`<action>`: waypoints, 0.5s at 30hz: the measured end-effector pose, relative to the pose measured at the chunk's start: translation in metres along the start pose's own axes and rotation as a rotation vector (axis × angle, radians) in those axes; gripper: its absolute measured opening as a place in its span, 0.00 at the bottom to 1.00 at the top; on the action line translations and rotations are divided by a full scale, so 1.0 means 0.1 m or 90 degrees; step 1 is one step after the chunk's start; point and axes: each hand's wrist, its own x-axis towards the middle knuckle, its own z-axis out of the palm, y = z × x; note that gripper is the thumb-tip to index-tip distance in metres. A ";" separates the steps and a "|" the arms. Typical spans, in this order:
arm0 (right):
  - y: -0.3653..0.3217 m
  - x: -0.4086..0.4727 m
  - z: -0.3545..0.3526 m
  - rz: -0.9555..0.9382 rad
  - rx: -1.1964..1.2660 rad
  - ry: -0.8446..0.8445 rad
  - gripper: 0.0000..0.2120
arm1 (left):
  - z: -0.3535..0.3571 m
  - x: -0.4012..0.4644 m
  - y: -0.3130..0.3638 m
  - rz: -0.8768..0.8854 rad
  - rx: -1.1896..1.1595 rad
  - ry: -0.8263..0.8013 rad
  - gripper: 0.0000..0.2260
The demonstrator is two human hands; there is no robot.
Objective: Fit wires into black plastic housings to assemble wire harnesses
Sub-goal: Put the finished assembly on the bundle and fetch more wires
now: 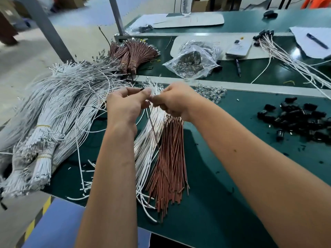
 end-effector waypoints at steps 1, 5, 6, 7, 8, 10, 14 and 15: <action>-0.03 -0.04 -0.06 -0.029 0.029 -0.005 0.15 | 0.02 -0.03 0.04 -0.002 -0.012 -0.023 0.07; -0.12 -0.22 -0.42 -0.111 0.161 0.035 0.15 | 0.09 -0.16 0.24 -0.013 -0.016 -0.177 0.09; -0.13 -0.27 -0.54 -0.128 0.197 0.047 0.15 | 0.13 -0.20 0.28 -0.012 0.003 -0.227 0.10; -0.13 -0.33 -0.66 -0.145 0.223 0.055 0.14 | 0.20 -0.25 0.32 -0.011 0.028 -0.275 0.12; -0.12 -0.39 -0.78 -0.163 0.237 0.055 0.14 | 0.28 -0.31 0.34 -0.012 0.051 -0.323 0.14; -0.09 -0.53 -1.02 -0.204 0.254 0.043 0.13 | 0.47 -0.45 0.36 -0.022 0.071 -0.419 0.15; 0.07 -0.77 -1.52 -0.280 0.252 0.019 0.15 | 0.90 -0.71 0.29 -0.037 0.026 -0.611 0.12; 0.13 -0.82 -1.65 -0.284 0.242 0.006 0.15 | 1.02 -0.77 0.25 -0.037 0.027 -0.641 0.10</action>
